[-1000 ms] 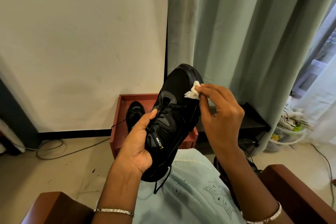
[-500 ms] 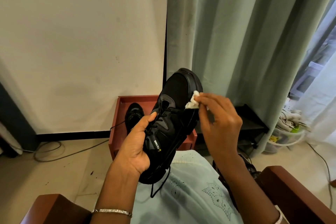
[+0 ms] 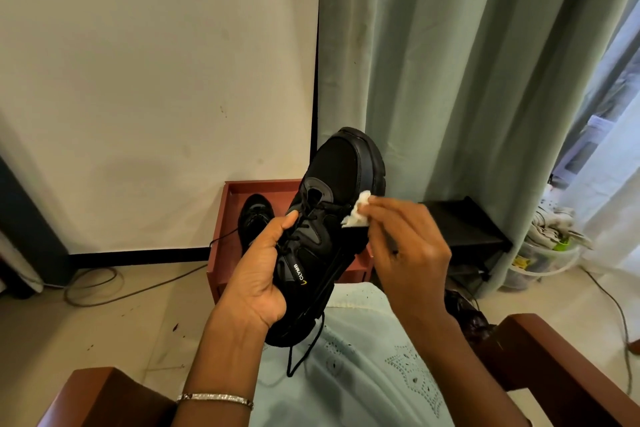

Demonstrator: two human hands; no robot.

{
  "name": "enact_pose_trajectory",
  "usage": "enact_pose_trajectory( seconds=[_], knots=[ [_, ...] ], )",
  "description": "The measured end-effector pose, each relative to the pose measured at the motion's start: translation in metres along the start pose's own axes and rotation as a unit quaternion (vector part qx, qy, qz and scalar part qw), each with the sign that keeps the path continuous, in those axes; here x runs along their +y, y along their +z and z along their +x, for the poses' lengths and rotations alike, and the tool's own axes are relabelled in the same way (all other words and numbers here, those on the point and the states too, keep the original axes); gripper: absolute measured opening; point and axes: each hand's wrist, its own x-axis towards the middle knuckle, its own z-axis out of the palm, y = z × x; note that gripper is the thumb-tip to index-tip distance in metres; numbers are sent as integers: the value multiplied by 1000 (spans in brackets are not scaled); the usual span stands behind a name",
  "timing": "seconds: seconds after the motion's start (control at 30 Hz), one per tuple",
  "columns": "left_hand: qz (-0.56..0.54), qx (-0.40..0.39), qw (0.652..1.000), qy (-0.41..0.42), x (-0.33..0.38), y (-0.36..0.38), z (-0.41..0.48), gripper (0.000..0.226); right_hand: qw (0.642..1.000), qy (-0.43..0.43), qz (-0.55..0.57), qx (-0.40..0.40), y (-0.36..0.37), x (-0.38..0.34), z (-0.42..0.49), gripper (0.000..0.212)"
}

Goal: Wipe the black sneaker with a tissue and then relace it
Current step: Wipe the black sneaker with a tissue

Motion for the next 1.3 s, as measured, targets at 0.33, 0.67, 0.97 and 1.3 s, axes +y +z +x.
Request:
enact_pose_trajectory(
  seconds=[0.33, 0.67, 0.97, 1.3],
  knots=[
    [-4, -6, 1000, 1, 3, -1, -4, 33, 1000, -22, 14, 10, 4, -8, 2, 15],
    [30, 10, 999, 18, 2, -3, -4, 19, 999, -11, -5, 34, 1, 8, 32, 14],
    [19, 18, 1000, 10, 4, -6, -3, 25, 1000, 0, -4, 28, 5, -9, -22, 17],
    [82, 34, 996, 0, 1, 2, -9, 31, 998, 32, 2, 55, -4, 14, 38, 15]
  ],
)
